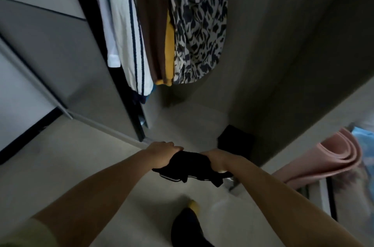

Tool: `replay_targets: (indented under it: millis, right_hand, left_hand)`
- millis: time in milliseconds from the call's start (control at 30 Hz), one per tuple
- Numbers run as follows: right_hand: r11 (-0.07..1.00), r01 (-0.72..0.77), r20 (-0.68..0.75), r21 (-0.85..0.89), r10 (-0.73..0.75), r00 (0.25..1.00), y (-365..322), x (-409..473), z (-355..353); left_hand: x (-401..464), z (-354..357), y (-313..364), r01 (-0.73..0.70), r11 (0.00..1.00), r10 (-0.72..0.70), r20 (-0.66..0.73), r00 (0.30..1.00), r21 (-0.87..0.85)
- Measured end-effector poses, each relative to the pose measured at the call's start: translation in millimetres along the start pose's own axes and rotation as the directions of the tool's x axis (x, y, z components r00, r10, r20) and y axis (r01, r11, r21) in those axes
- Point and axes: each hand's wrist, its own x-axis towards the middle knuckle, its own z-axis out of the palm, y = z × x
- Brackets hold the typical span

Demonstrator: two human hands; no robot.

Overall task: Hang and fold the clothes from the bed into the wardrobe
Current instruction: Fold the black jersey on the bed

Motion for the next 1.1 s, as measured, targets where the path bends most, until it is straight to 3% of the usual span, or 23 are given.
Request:
replay_targets:
  millis: [333,533,733,933,1100]
  right_hand:
    - [0.995,-0.097,0.008,-0.02,0.097,0.995,45,114,-83]
    - [0.982,-0.175,-0.023,0.074,0.178,0.984,83,189,-75]
    - [0.969,-0.215,-0.04,0.122,0.222,0.974,137,303,-30]
    - [0.934,-0.265,-0.215,0.24,0.318,0.923,223,407,-13]
    - [0.942,-0.326,-0.426,0.078,0.327,0.844,287,482,-19]
  left_hand:
    - [126,-50,-73,-0.057,0.998,0.058,0.036,0.998,-0.024]
    - [219,-20,-111,-0.156,0.987,0.158,0.082,0.984,-0.032]
    - [337,62,-156,-0.22,0.973,0.227,0.155,0.961,-0.063]
    - [473,113,-184,-0.342,0.913,0.334,-0.072,0.94,-0.222]
    - [582,135,-201,-0.401,0.911,0.365,-0.263,0.893,-0.097]
